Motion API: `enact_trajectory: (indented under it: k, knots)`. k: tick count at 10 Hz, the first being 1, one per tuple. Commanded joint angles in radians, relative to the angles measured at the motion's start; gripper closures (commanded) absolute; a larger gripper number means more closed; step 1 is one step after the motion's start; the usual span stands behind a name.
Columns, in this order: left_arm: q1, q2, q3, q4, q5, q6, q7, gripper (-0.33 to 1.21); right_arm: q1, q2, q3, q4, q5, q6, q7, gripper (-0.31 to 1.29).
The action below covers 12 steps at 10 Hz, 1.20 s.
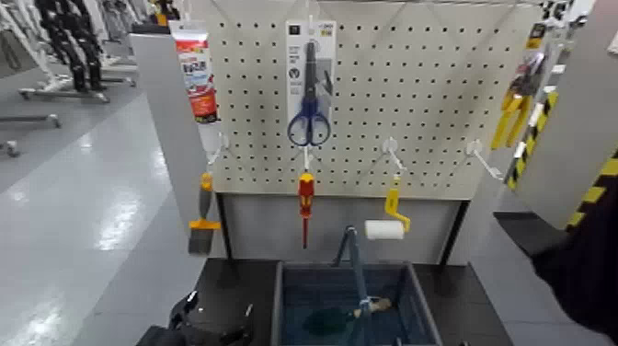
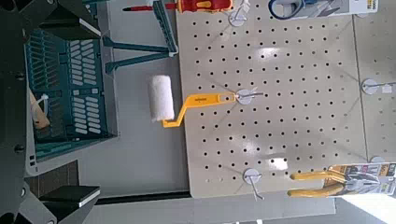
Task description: Put the yellow paint brush into the crate.
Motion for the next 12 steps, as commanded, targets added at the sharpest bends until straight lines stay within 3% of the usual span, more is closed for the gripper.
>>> enact_trajectory:
  k: [1, 4, 12]
  knots:
    - [0.002, 0.000, 0.003, 0.001, 0.003, 0.004, 0.000, 0.16, 0.000, -0.001, 0.002, 0.000, -0.002, 0.000, -0.001, 0.13]
    - [-0.008, -0.002, 0.021, 0.001, 0.030, 0.034, -0.031, 0.16, 0.000, 0.001, 0.002, 0.000, -0.003, 0.002, -0.001, 0.13]
    - [-0.146, -0.011, 0.219, -0.004, 0.084, 0.251, -0.399, 0.16, -0.002, 0.001, 0.002, 0.002, -0.003, 0.002, -0.002, 0.13]
